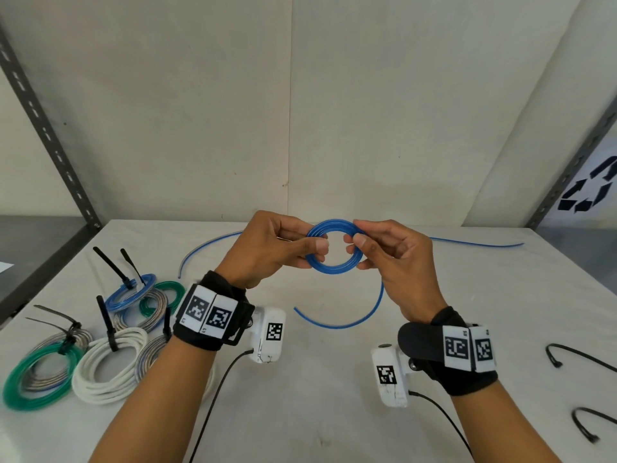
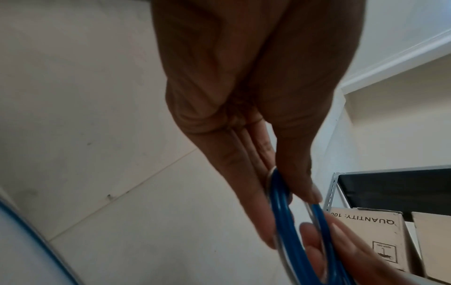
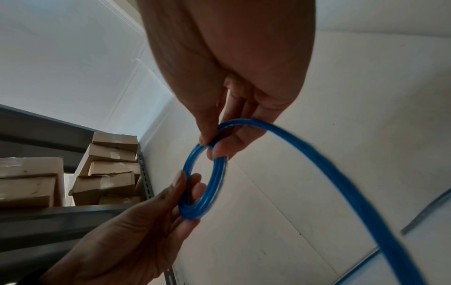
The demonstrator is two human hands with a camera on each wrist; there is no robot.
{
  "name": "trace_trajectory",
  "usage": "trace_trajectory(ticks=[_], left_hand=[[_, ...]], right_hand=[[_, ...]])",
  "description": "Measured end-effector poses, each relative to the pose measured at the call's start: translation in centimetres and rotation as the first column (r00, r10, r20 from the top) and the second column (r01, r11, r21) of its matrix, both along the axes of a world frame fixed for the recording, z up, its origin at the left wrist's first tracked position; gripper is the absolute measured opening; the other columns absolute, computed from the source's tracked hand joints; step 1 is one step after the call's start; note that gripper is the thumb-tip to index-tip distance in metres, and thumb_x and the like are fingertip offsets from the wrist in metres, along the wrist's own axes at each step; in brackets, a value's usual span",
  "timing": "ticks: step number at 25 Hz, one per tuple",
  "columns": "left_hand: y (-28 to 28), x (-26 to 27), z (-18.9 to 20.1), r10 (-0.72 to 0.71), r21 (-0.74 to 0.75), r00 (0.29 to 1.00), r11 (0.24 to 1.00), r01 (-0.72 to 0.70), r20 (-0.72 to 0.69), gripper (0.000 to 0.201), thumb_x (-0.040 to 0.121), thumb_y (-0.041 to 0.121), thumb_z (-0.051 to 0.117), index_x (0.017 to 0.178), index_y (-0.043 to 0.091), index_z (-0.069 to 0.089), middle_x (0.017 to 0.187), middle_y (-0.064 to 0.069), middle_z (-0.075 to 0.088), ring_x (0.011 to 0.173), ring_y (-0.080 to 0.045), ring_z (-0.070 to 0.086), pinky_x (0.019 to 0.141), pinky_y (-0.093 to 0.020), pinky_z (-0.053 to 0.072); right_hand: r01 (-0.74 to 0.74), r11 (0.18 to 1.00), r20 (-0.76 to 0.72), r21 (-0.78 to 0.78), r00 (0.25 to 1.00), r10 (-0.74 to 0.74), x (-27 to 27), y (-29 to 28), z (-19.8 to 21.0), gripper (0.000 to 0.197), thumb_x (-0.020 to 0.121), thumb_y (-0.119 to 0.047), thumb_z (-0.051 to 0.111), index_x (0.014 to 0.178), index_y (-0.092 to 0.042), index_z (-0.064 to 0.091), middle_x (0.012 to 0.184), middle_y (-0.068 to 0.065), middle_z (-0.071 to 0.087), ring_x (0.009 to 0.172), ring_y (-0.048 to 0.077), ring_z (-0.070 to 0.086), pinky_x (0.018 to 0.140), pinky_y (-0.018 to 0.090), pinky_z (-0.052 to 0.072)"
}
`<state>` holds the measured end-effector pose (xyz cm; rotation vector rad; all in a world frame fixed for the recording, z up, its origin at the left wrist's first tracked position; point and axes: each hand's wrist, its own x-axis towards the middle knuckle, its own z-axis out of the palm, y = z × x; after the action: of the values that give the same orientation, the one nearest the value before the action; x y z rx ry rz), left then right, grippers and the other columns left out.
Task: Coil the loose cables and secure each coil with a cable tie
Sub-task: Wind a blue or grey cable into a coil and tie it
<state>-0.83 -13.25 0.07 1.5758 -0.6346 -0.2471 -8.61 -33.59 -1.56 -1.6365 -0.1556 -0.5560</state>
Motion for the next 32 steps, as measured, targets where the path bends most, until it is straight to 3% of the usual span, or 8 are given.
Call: trace_trajectory(ticks=[8, 12, 17, 19, 22, 25, 28, 32], left_hand=[[-1.1, -0.6, 0.0, 0.071, -0.162, 0.995, 0.984, -0.081, -0.066, 0.021, 0.087, 0.017, 0.073, 0.102, 0.002, 0.075, 0.087, -0.016, 0.077, 0.081, -0.025, 0.076, 0.068, -0.029, 0.061], [-2.5, -0.9, -0.9, 0.082, -0.257, 0.981, 0.958, -0.126, -0.174, 0.028, 0.085, 0.021, 0.073, 0.105, 0.002, 0.074, 0.092, -0.016, 0.077, 0.083, -0.023, 0.076, 0.069, -0.027, 0.061], [-3.2, -0.6, -1.5, -0.007, -0.163, 0.982, 0.986, -0.025, -0.188, 0.029, 0.094, 0.02, 0.067, 0.116, 0.001, 0.068, 0.096, -0.017, 0.076, 0.09, -0.025, 0.075, 0.077, -0.03, 0.061], [-2.7, -0.4, -1.2, -0.042, -0.058, 0.984, 0.998, 0.033, -0.172, 0.036, 0.101, 0.035, 0.056, 0.108, 0.003, 0.069, 0.087, -0.014, 0.073, 0.083, -0.026, 0.072, 0.077, -0.031, 0.058], [-2.4, -0.3, -1.2, -0.086, 0.08, 0.967, 0.991, 0.108, -0.241, 0.058, 0.103, 0.054, 0.039, 0.077, 0.01, 0.066, 0.065, -0.009, 0.059, 0.066, -0.023, 0.064, 0.081, -0.041, 0.057], [-2.9, -0.5, -1.4, -0.095, 0.059, 0.937, 0.991, 0.121, -0.336, 0.058, 0.105, 0.052, 0.037, 0.062, 0.015, 0.049, 0.052, 0.001, 0.036, 0.05, -0.017, 0.045, 0.078, -0.041, 0.056], [-3.5, -0.7, -1.4, -0.094, -0.082, 0.914, 0.994, 0.067, -0.394, 0.054, 0.107, 0.043, 0.038, 0.06, 0.02, 0.045, 0.053, 0.006, 0.026, 0.047, -0.012, 0.028, 0.068, -0.032, 0.05], [-3.2, 0.2, -1.1, -0.055, -0.293, 0.878, 0.951, -0.099, -0.475, 0.048, 0.108, 0.039, 0.039, 0.064, 0.02, 0.034, 0.051, 0.007, 0.022, 0.043, -0.01, 0.021, 0.06, -0.029, 0.041]], right_hand=[[0.145, 0.98, 0.073, 0.133, 0.985, -0.156, 0.1, 1.6, -0.2, 0.015, 0.098, -0.013, 0.062, 0.111, -0.005, 0.065, 0.098, 0.006, 0.078, 0.086, 0.023, 0.076, 0.06, 0.031, 0.058], [0.177, 0.976, 0.087, 0.129, 0.978, -0.189, 0.4, 2.5, -1.1, 0.029, 0.103, -0.014, 0.053, 0.132, -0.015, 0.061, 0.104, 0.002, 0.076, 0.087, 0.015, 0.074, 0.062, 0.029, 0.059], [0.211, 0.977, 0.096, 0.039, 0.972, -0.214, 1.2, 1.0, -1.7, 0.028, 0.105, -0.011, 0.051, 0.127, -0.021, 0.065, 0.093, 0.005, 0.073, 0.075, 0.013, 0.065, 0.057, 0.026, 0.053], [0.132, 0.987, 0.061, -0.091, 0.99, -0.127, 1.3, 0.3, -1.8, 0.028, 0.104, -0.009, 0.051, 0.123, -0.021, 0.069, 0.089, 0.002, 0.072, 0.07, 0.014, 0.062, 0.057, 0.025, 0.048], [0.001, 0.961, 0.002, -0.277, 1.0, 0.0, 1.1, 0.2, -2.0, 0.028, 0.104, -0.009, 0.051, 0.123, -0.018, 0.071, 0.086, -0.005, 0.07, 0.068, 0.013, 0.06, 0.061, 0.019, 0.045], [-0.021, 0.94, -0.013, -0.34, 1.0, 0.018, 1.0, 0.7, -1.9, 0.029, 0.104, -0.011, 0.051, 0.124, -0.019, 0.07, 0.088, -0.004, 0.07, 0.069, 0.013, 0.06, 0.062, 0.016, 0.044], [0.0, 0.954, -0.002, -0.298, 1.0, 0.0, 1.0, 0.9, -1.8, 0.029, 0.105, -0.013, 0.051, 0.126, -0.02, 0.069, 0.092, -0.001, 0.072, 0.072, 0.015, 0.064, 0.057, 0.021, 0.048], [0.065, 0.998, -0.02, -0.008, 0.998, -0.065, 0.8, 1.3, -1.8, 0.017, 0.101, -0.012, 0.058, 0.116, -0.013, 0.067, 0.092, 0.006, 0.076, 0.077, 0.022, 0.072, 0.054, 0.027, 0.052]])
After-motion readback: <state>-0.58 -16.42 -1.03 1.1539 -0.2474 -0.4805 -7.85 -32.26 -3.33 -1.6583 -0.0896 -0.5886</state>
